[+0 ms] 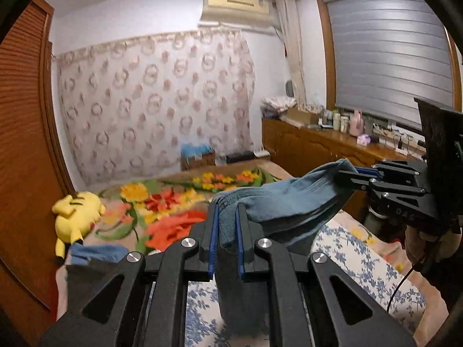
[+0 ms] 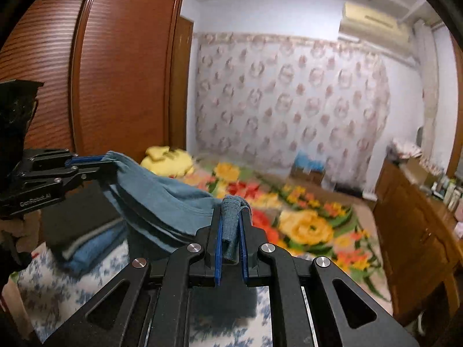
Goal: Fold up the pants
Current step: 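Lift the hem end with both grippers and carry it over toward the waistband, then lower the hem end onto the shorts and open both grippers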
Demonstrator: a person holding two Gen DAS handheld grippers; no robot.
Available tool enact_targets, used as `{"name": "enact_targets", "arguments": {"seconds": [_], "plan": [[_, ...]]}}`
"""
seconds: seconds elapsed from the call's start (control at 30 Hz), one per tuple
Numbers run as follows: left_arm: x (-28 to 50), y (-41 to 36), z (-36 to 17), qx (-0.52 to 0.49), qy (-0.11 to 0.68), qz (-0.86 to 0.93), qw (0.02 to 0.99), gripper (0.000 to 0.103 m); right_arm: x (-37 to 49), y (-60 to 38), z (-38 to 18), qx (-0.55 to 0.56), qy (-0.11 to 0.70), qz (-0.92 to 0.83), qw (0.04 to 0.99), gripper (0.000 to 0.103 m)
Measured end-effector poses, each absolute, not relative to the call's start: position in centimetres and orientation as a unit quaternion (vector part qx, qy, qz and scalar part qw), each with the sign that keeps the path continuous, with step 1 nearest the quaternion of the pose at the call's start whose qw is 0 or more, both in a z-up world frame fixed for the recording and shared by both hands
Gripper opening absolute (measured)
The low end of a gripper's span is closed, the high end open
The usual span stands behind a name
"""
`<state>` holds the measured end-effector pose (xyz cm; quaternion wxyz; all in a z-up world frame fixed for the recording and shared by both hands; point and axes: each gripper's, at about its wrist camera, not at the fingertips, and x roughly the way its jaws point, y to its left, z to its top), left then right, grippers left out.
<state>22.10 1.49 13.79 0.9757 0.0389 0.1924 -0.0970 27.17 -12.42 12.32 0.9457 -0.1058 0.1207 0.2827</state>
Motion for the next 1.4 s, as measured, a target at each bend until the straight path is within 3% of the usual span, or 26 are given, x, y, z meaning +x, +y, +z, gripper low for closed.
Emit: {"name": "enact_targets", "arguments": {"seconds": [0.37,0.97,1.4], "plan": [[16.8,1.3,6.1,0.045,0.261,-0.120,0.957,0.012,23.5,-11.6,4.9,-0.114,0.194,0.296,0.928,0.010],[6.2,-1.0,1.1,0.014,0.305,-0.156,0.939,0.012,14.0,-15.7,2.4,-0.094,0.255,0.300,0.914,0.010],[1.3,-0.7,2.0,-0.003,0.293,-0.169,0.941,0.012,7.7,-17.7,3.7,-0.069,0.256,0.311,0.912,0.010]]}}
